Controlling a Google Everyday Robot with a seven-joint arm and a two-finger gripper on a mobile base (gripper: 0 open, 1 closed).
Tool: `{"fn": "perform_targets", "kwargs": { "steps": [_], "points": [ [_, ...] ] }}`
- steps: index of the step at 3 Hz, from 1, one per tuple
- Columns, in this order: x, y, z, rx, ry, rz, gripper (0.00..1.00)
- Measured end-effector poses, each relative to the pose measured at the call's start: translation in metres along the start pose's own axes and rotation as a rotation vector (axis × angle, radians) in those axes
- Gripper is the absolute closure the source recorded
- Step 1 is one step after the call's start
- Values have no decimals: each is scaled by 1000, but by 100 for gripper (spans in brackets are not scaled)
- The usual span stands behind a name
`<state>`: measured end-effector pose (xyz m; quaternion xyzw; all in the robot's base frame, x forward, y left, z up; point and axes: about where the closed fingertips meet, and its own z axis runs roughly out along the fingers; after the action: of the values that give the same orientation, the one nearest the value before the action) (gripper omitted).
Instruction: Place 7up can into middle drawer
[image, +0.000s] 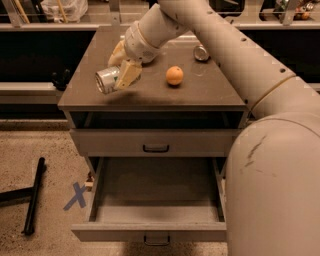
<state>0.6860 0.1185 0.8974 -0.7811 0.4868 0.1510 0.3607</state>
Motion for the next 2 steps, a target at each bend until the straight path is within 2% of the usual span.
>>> {"fn": "perform_targets", "kwargs": {
  "steps": [1, 2],
  "points": [
    [0, 0, 0, 0, 0, 0, 100],
    [8, 21, -5, 13, -6, 72, 100]
  ]
}}
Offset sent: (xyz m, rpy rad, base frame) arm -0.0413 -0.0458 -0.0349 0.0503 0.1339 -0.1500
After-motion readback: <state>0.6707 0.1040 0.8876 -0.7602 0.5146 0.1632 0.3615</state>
